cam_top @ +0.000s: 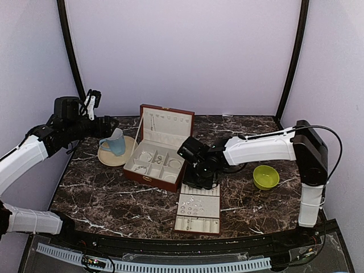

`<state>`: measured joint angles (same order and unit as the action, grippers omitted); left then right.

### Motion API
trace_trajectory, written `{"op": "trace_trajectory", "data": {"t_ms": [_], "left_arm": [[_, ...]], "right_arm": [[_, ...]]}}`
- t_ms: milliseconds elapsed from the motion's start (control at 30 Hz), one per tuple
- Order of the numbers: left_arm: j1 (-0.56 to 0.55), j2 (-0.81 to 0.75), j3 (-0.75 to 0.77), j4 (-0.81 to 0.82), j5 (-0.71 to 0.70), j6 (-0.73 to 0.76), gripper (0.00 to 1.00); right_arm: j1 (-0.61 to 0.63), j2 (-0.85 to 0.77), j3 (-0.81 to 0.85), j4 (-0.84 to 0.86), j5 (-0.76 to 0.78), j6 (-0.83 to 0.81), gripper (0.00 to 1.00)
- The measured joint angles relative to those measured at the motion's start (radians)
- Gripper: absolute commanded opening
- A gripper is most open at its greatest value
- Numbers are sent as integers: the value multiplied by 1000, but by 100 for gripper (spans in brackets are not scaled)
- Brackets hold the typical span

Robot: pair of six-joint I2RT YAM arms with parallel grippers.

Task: Organize the mixed jewelry
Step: Place the ring in the ring tray.

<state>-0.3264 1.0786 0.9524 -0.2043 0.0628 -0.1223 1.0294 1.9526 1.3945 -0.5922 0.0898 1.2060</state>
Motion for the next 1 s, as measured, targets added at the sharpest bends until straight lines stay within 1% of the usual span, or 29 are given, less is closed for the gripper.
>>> {"op": "trace_trajectory", "data": {"t_ms": [167, 667, 833, 867, 967, 1000], "left_arm": [[0, 0, 0, 0, 0, 3, 83], [0, 0, 0, 0, 0, 6, 83], [0, 0, 0, 0, 0, 6, 83], [0, 0, 0, 0, 0, 6, 83], [0, 0, 0, 0, 0, 6, 83], [0, 0, 0, 0, 0, 6, 83]], "right_arm": [[0, 18, 10, -9, -1, 0, 0], [12, 103, 130, -130, 31, -19, 0], [12, 107, 139, -140, 32, -24, 0], [12, 107, 139, -140, 32, -24, 2], [14, 107, 139, -141, 37, -30, 13], [15, 107, 139, -141, 40, -29, 15]]}}
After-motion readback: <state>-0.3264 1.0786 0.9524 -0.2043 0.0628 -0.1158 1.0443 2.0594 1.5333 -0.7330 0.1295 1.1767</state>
